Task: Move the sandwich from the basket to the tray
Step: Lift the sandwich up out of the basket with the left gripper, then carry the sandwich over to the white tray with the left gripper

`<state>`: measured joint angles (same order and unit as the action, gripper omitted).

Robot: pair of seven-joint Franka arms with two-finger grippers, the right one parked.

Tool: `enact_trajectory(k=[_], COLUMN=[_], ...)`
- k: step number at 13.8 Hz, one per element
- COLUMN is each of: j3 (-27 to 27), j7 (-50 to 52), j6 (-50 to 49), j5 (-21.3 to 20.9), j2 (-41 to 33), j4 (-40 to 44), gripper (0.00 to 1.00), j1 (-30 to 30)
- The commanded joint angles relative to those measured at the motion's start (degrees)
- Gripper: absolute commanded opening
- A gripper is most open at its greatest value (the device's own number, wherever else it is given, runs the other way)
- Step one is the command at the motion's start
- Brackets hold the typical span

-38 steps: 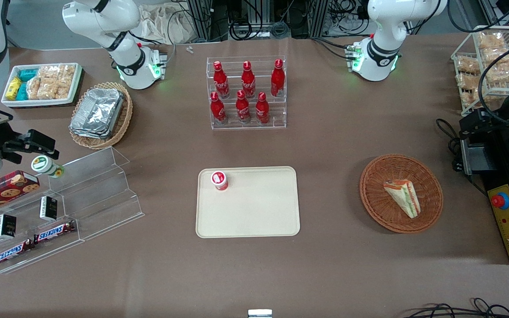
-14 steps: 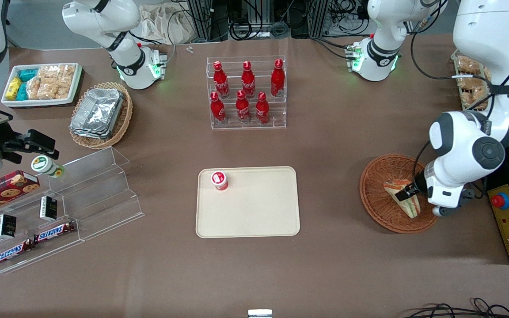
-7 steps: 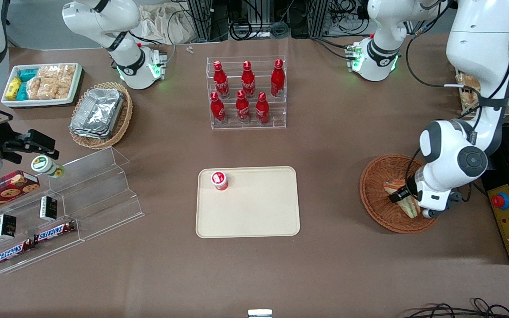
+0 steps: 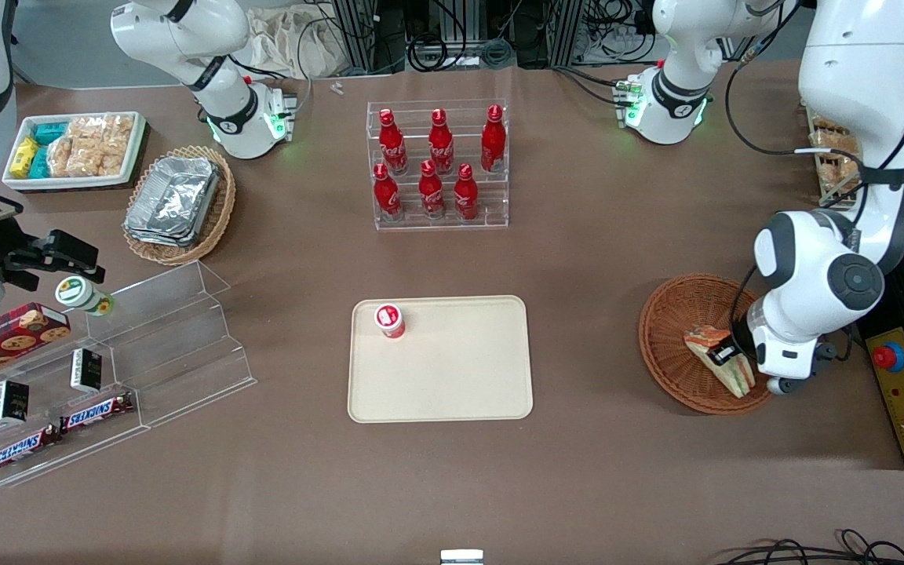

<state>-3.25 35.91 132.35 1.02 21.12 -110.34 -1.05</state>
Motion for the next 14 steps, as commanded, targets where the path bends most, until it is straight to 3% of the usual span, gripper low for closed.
enact_trajectory(k=[1,4,6,10,14], j3=[0.27,-2.36,-6.13,-19.22,-19.6], j7=[1.1,0.48,0.56,-2.6,0.55], j6=[-14.94,-40.78,-46.55,-42.99,-27.54], j5=[-0.23,0.12,0.47,-1.89,-5.13], j2=[-7.39,-7.86,-7.67,-3.39,5.04], j4=[5.62,25.19,31.75,31.68,28.52], gripper=[0.0,0.0,0.0,0.0,0.0], j1=[0.61,0.7,0.96,3.41,13.33])
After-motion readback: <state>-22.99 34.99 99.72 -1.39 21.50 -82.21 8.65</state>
